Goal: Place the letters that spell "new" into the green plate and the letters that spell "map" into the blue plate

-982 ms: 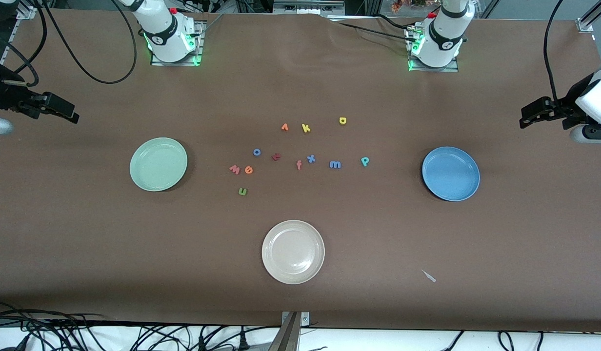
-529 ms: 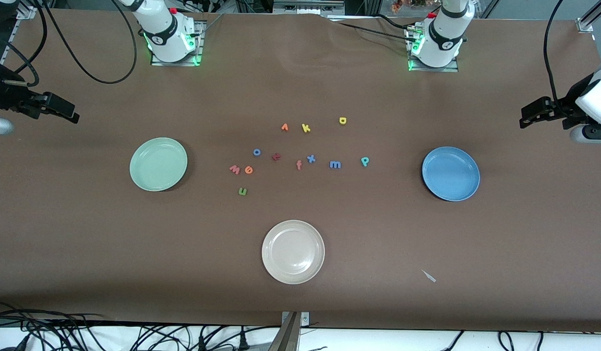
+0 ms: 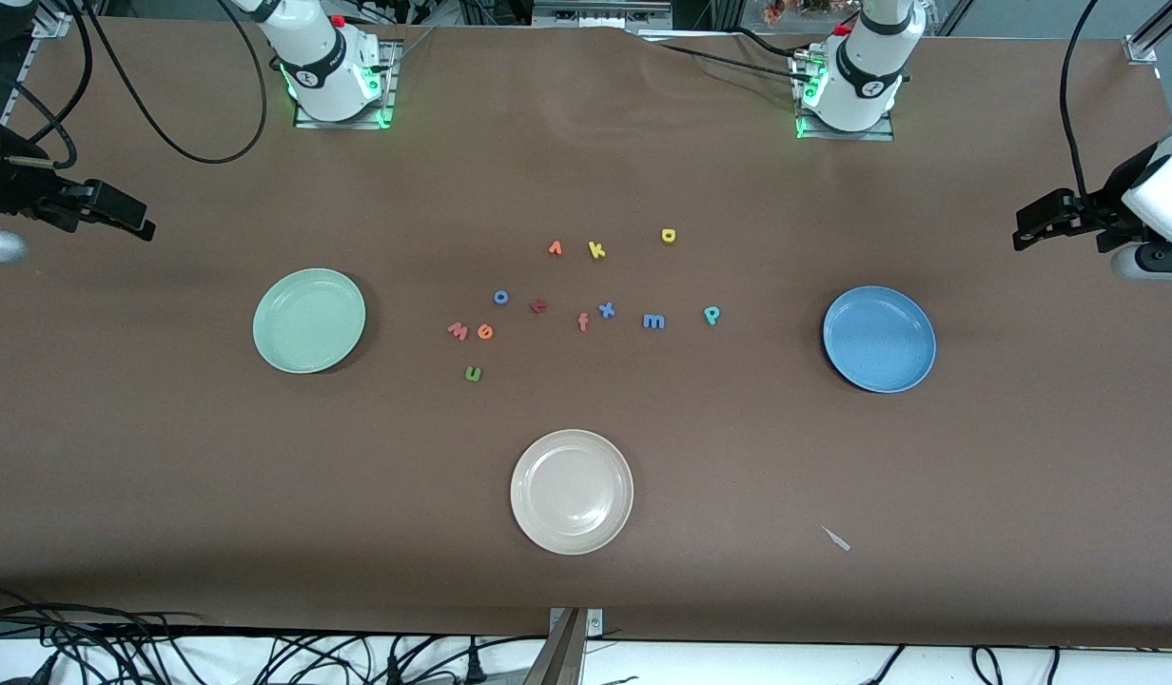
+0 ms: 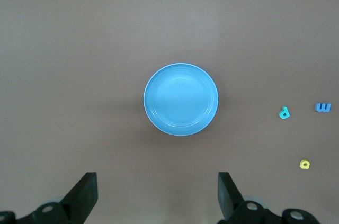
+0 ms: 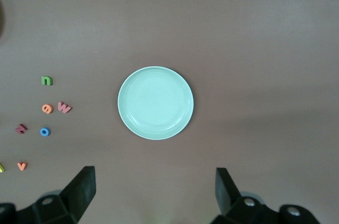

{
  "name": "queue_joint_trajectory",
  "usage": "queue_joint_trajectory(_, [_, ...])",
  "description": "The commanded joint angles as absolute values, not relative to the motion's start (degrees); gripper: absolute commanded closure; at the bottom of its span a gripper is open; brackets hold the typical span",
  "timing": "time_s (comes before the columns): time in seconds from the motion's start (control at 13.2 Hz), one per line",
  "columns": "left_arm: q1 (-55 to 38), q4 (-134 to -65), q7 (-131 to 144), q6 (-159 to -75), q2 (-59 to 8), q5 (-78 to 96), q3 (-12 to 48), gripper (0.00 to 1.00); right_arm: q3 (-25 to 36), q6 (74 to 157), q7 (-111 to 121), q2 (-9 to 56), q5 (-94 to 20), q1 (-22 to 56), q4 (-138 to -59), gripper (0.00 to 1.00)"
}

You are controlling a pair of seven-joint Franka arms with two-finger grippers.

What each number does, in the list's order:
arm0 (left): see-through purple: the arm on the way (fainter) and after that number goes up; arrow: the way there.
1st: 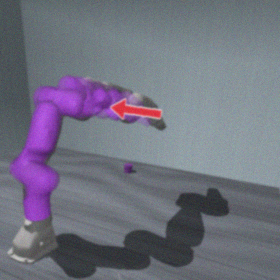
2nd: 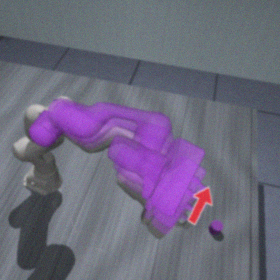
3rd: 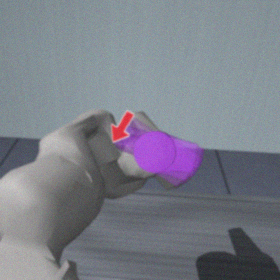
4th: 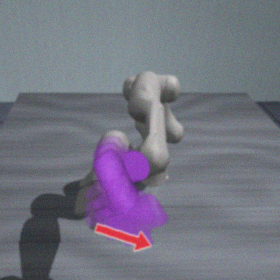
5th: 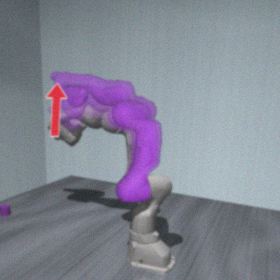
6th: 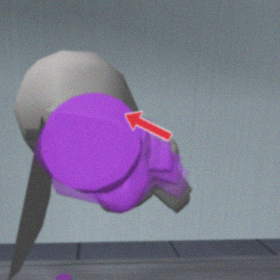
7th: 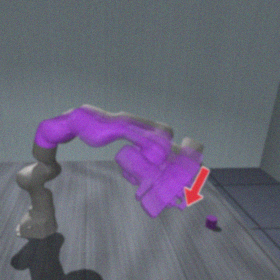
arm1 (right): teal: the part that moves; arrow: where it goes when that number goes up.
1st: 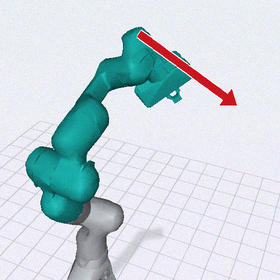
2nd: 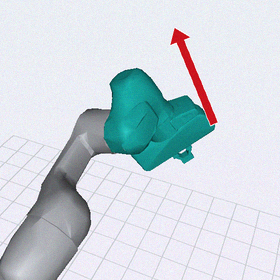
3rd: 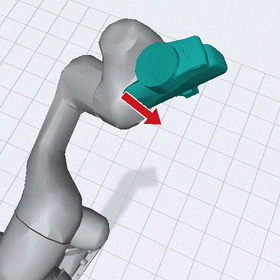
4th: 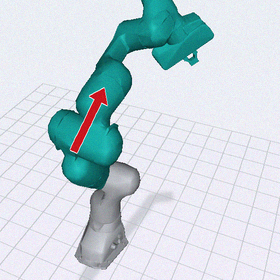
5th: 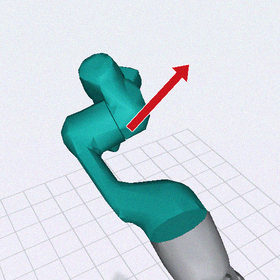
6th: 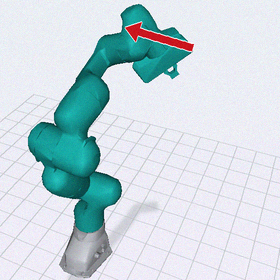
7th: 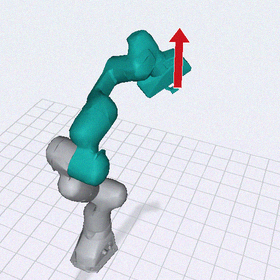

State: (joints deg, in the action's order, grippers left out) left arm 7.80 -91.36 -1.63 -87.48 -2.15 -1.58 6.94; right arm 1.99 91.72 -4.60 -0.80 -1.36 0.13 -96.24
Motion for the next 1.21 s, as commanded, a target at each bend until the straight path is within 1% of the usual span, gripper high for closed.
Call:
queue_joint_trajectory(0.0, [7.6,-91.8,-3.1,-87.9,-1.8,-0.4,6.8,0.00,1.8,91.8,-4.8,-1.9,-2.2,0.1,-96.9,0.00])
queue_joint_trajectory(0.38, [7.6,-91.8,-3.1,-88.0,-2.1,-0.4,6.9,0.00,1.1,91.8,-4.8,-1.8,-2.2,0.1,-96.9,0.00])
queue_joint_trajectory(0.68, [7.6,-91.7,-3.1,-88.1,-2.7,0.4,7.2,0.00,-2.9,92.0,-4.5,-0.4,-1.6,0.5,-96.9,0.00])
queue_joint_trajectory(0.83, [7.3,-91.1,-3.0,-88.2,-4.2,-0.3,7.3,0.00,-4.2,92.2,-4.8,2.6,-2.1,1.3,-97.7,0.00])
queue_joint_trajectory(0.91, [6.6,-90.6,-2.9,-88.2,-5.3,-0.4,7.5,0.00,-4.3,93.9,-4.8,5.1,-2.2,1.4,-97.7,0.00])
queue_joint_trajectory(0.98, [5.5,-90.6,-2.9,-88.2,-7.1,-0.4,7.6,0.00,-4.8,97.6,-4.8,6.9,-2.2,1.8,-97.8,0.00])
queue_joint_trajectory(1.06, [4.2,-90.5,-2.6,-88.2,-8.9,-0.5,7.6,0.00,-5.0,100.2,-4.7,9.5,-2.1,3.2,-97.7,0.00])
queue_joint_trajectory(1.13, [3.0,-90.1,-2.0,-88.2,-9.4,-0.4,7.6,0.00,-5.0,101.9,-4.8,12.3,-2.1,4.3,-97.7,0.00])
